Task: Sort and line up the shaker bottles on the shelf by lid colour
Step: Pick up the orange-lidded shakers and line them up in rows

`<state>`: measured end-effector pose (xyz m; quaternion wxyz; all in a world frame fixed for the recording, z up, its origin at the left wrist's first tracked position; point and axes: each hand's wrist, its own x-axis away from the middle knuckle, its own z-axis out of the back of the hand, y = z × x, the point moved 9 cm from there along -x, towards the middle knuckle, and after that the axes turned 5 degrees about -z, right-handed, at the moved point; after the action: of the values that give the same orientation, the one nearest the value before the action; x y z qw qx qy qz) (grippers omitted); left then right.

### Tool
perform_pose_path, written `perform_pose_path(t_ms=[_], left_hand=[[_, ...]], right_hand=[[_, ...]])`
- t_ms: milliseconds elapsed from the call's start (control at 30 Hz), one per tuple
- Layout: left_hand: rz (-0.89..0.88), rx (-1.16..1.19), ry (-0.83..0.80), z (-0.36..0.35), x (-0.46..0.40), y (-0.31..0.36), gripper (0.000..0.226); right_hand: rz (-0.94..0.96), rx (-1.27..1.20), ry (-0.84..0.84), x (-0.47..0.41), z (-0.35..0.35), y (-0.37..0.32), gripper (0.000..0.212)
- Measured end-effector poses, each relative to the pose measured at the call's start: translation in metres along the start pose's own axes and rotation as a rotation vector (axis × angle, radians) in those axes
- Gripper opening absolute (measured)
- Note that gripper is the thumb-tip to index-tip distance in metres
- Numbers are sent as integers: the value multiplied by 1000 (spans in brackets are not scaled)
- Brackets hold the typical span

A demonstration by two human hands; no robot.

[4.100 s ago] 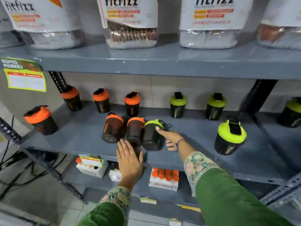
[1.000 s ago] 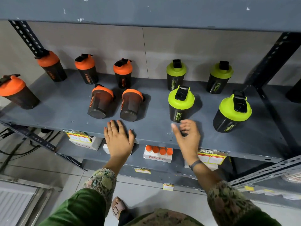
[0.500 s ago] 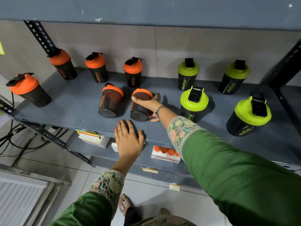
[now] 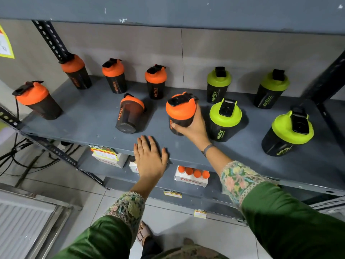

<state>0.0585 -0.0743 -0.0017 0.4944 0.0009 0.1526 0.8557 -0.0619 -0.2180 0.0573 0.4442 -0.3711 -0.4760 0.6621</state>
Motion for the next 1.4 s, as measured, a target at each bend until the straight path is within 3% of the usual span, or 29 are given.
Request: perform_pose_path(t_ms=[133, 300, 533, 733, 967, 1133, 1400], left_hand=[[-2, 9, -7, 0, 0, 0, 78], [-4, 1, -12, 0, 0, 0, 80], [-23, -6, -37, 2, -1, 1, 86], [-36, -9, -87, -3, -3, -2, 89], [-44, -16, -159, -5, -3, -5, 94], [-67, -40, -137, -1, -1, -2, 91], [-138, 20, -87, 8, 3, -5, 88]], right_hand=[[5, 8, -27, 10, 1, 17, 102], [-34, 30, 6, 13, -4, 32, 117], [-42, 9, 70, 11, -2, 37, 112], [-126, -75, 21, 12, -2, 38, 85], [-354, -517, -255, 59, -8, 21, 45], [-417, -674, -362, 106, 9, -13, 75], [-447, -740, -384, 124, 12, -38, 81]])
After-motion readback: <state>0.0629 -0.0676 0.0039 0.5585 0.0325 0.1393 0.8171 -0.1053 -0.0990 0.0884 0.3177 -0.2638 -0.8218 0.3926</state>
